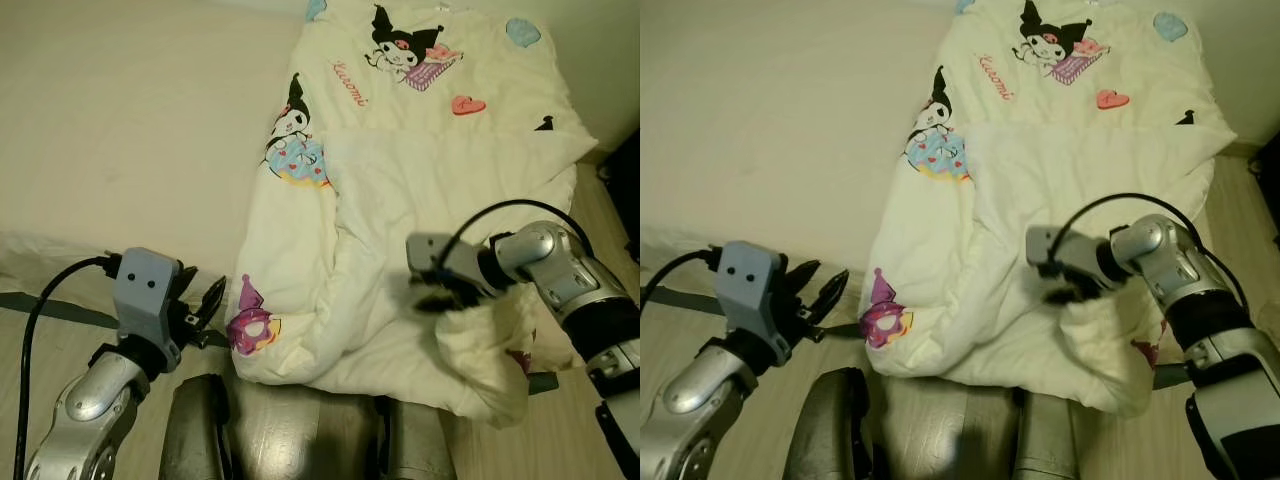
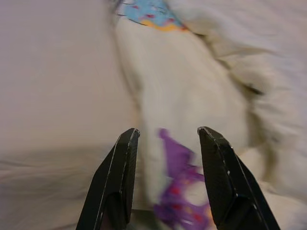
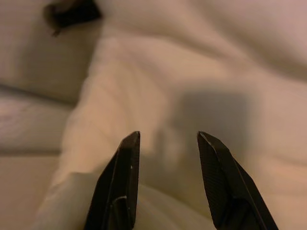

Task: Clean up the room

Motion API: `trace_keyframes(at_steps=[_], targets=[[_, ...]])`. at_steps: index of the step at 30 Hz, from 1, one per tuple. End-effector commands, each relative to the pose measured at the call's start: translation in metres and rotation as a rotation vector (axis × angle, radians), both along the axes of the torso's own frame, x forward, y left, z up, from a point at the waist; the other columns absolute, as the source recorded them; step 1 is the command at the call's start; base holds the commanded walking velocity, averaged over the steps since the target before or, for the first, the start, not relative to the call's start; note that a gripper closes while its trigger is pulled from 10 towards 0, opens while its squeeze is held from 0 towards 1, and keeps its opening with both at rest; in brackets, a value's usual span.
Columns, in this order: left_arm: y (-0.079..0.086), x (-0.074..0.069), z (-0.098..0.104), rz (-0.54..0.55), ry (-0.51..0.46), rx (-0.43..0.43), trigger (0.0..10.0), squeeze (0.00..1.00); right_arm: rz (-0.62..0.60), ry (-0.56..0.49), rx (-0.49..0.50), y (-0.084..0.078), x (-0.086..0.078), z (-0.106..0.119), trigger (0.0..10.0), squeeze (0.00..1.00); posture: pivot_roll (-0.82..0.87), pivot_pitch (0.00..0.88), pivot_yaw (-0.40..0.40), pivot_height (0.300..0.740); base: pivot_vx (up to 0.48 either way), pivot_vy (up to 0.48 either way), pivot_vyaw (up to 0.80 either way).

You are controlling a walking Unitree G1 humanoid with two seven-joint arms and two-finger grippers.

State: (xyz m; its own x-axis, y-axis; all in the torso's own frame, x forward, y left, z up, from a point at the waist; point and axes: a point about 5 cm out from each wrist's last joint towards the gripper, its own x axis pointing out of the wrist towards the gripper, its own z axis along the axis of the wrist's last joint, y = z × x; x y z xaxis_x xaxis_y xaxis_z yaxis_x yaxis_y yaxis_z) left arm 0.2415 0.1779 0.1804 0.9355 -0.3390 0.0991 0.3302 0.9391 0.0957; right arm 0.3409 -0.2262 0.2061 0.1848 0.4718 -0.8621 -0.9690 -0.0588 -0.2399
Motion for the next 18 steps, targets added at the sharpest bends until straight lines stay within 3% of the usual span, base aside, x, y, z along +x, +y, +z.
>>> trace_keyframes(at_steps=[1, 3, 4, 6, 7, 9, 10, 11, 14, 15, 16, 18], targets=[[-0.008, -0.007, -0.003, -0.074, 0.031, -0.012, 10.0, 0.0, 0.052, 0.089, -0.038, -0.007, -0.011, 0.001, 10.0, 0.0, 0.03, 0.315, -0.013, 0.551, 0.0, 0.0, 0.0], [-0.012, -0.009, -0.003, -0.112, 0.037, -0.017, 10.0, 0.0, 0.079, 0.125, -0.057, -0.01, -0.016, 0.003, 10.0, 0.0, 0.03, 0.313, -0.015, 0.551, 0.0, 0.0, 0.0], [-0.022, -0.016, -0.001, -0.208, 0.045, -0.019, 10.0, 0.0, 0.144, 0.169, -0.112, -0.014, -0.031, 0.006, 10.0, 0.0, 0.03, 0.312, -0.023, 0.551, 0.0, 0.0, 0.0], [-0.043, -0.03, 0.001, -0.4, 0.061, -0.015, 10.0, 0.0, 0.295, 0.279, -0.229, -0.027, -0.078, 0.008, 10.0, 0.0, 0.02, 0.31, -0.029, 0.551, 0.0, 0.0, 0.0], [-0.043, -0.03, 0.001, -0.4, 0.061, -0.015, 10.0, 0.0, 0.295, 0.279, -0.229, -0.027, -0.078, 0.008, 10.0, 0.0, 0.02, 0.31, -0.029, 0.551, 0.0, 0.0, 0.0], [-0.056, -0.039, 0.003, -0.514, 0.065, -0.012, 10.0, 0.0, 0.408, 0.36, -0.268, -0.031, -0.117, 0.012, 10.0, 0.0, 0.01, 0.31, -0.027, 0.551, 0.0, 0.0, 0.0], [-0.056, -0.039, 0.003, -0.514, 0.065, -0.012, 10.0, 0.0, 0.408, 0.36, -0.268, -0.031, -0.117, 0.012, 10.0, 0.0, 0.01, 0.31, -0.027, 0.551, 0.0, 0.0, 0.0], [-0.06, -0.04, 0.004, -0.541, 0.062, -0.009, 10.0, 0.0, 0.441, 0.38, -0.255, -0.028, -0.129, 0.016, 10.0, 0.0, 0.01, 0.31, -0.027, 0.551, 0.0, 0.0, 0.0], [-0.06, -0.04, 0.004, -0.541, 0.062, -0.009, 10.0, 0.0, 0.441, 0.38, -0.255, -0.028, -0.129, 0.016, 10.0, 0.0, 0.01, 0.31, -0.027, 0.551, 0.0, 0.0, 0.0], [-0.062, -0.04, 0.004, -0.551, 0.059, -0.008, 10.0, 0.0, 0.466, 0.392, -0.211, -0.02, -0.14, 0.023, 10.0, 0.0, 0.01, 0.31, -0.026, 0.551, 0.0, 0.0, 0.0], [-0.062, -0.04, 0.004, -0.551, 0.059, -0.008, 10.0, 0.0, 0.466, 0.392, -0.211, -0.02, -0.14, 0.023, 10.0, 0.0, 0.01, 0.31, -0.026, 0.551, 0.0, 0.0, 0.0], [-0.061, -0.038, 0.004, -0.539, 0.056, -0.005, 10.0, 0.0, 0.479, 0.375, -0.08, 0.001, -0.142, 0.042, 10.0, 0.0, 0.01, 0.31, -0.024, 0.551, 0.0, 0.0, 0.0]])
